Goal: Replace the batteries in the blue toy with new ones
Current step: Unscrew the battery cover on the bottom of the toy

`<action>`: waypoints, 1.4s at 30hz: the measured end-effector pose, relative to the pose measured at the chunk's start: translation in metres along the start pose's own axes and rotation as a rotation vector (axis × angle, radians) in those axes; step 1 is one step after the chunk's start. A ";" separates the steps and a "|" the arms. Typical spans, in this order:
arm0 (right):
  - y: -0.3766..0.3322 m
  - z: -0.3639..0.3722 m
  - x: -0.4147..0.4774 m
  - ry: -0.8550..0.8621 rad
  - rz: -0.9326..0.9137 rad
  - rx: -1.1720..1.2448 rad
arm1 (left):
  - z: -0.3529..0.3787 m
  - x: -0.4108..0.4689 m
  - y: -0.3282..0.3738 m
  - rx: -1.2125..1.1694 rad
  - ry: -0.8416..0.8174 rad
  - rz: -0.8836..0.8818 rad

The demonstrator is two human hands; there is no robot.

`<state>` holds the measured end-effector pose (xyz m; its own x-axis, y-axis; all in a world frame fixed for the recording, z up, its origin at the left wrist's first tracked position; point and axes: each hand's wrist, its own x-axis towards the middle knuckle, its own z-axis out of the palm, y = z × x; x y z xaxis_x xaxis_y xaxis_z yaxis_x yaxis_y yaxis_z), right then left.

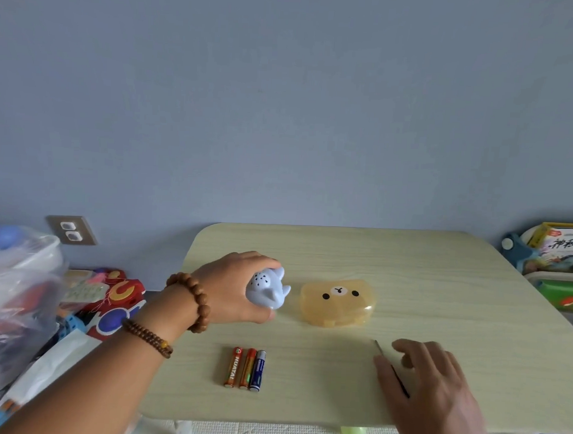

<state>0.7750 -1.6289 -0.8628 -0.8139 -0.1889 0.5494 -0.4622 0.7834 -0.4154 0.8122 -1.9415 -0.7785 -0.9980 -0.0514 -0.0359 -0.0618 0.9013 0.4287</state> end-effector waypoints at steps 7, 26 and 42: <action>-0.046 -0.022 0.017 -0.178 -0.426 0.203 | -0.003 -0.015 0.058 -0.275 -0.122 0.107; -0.052 -0.054 0.042 -0.669 0.639 0.935 | 0.048 -0.024 0.084 -0.232 0.105 0.323; 0.018 -0.025 -0.005 -0.225 0.029 -0.160 | 0.078 -0.018 0.064 -0.286 0.031 0.257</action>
<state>0.7795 -1.5989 -0.8545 -0.8921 -0.2777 0.3564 -0.3905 0.8707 -0.2991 0.8274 -1.8490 -0.8206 -0.9809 0.1438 0.1308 0.1944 0.7306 0.6546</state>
